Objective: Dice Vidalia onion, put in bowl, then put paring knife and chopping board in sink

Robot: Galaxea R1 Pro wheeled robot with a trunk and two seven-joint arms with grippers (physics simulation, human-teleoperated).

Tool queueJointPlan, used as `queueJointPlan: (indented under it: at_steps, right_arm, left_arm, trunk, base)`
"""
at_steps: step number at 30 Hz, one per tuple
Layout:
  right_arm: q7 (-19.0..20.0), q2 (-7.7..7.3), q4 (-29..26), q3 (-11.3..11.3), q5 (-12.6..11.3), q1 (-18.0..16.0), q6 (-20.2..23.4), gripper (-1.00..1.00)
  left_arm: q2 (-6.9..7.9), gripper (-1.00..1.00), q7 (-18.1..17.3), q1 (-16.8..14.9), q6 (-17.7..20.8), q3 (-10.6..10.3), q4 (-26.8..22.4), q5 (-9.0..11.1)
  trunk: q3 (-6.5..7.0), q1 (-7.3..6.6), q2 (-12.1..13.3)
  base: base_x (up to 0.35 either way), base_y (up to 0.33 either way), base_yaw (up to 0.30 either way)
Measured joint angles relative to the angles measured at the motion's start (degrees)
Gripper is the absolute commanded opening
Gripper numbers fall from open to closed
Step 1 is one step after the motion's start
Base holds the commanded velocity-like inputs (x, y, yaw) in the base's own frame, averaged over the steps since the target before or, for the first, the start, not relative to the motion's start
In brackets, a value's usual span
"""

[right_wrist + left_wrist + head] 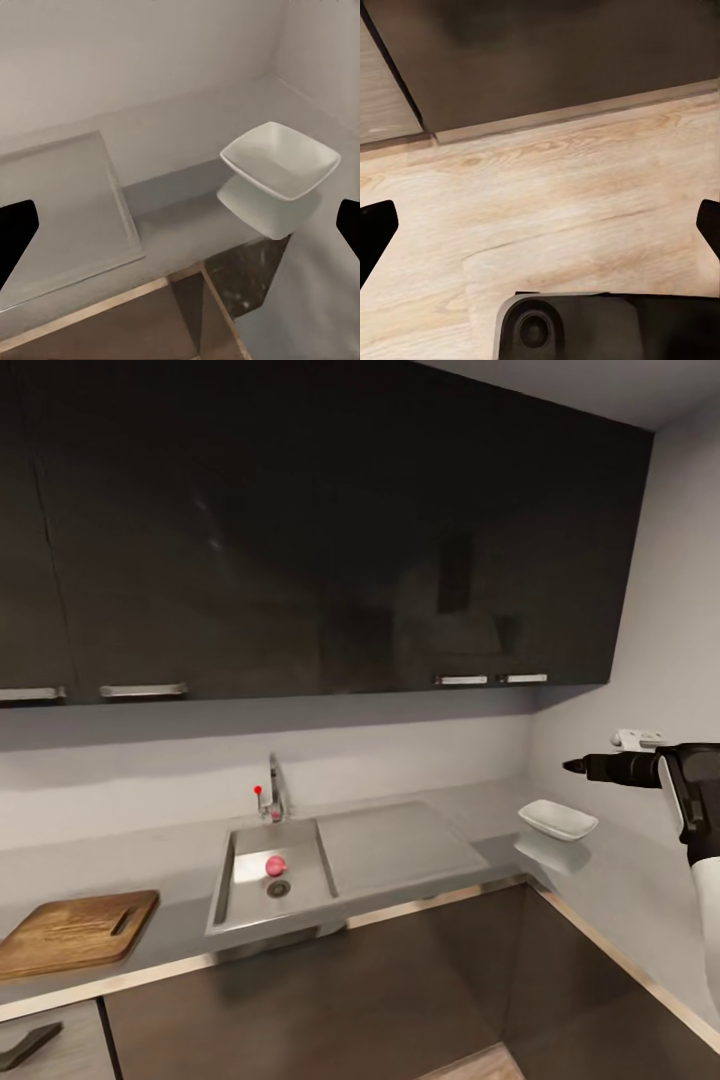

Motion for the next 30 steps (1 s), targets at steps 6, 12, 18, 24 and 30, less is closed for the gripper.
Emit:
queueJointPlan:
  at_steps: [6, 12, 18, 24, 30]
  right_arm:
    - [-0.37, 0.04, 0.00, 0.00, 0.03, 0.00, 0.00, 1.00]
    - [-4.24, 0.12, 0.01, -0.01, -0.04, -0.01, -0.01, 1.00]
    - [-5.08, 0.13, 0.10, -0.01, -0.05, 0.00, -0.02, 1.00]
    - [-6.04, 0.13, 3.10, -0.03, -0.03, 0.00, -0.25, 1.00]
    - [-13.46, 0.09, 12.76, -0.11, -0.07, 0.01, -8.38, 1.00]
  left_arm:
    - [0.00, 1.00, 0.05, 0.00, 0.00, 0.00, 0.04, 0.00]
    - [0.00, 1.00, 0.07, 0.00, 0.00, 0.00, 0.05, 0.00]
    - [0.00, 1.00, 0.07, 0.00, 0.00, 0.01, 0.04, 0.01]
    - [0.00, 1.00, 0.07, 0.00, 0.00, 0.01, 0.04, 0.04]
    - [0.00, 1.00, 0.07, 0.00, 0.00, 0.01, 0.04, 0.02]
  trunk:
    - [0.00, 0.00, 0.00]
    - [0.00, 0.01, 0.00]
    - [0.00, 0.03, 0.01]
    - [0.00, 0.03, 0.01]
    - [0.00, 0.01, 0.01]
  base:
    - [0.304, -0.125, 0.000]
    - [0.274, -0.166, 0.000]
    - [0.090, -0.070, 0.000]
    - [0.004, -0.002, 0.000]
    - [0.196, 0.000, 0.000]
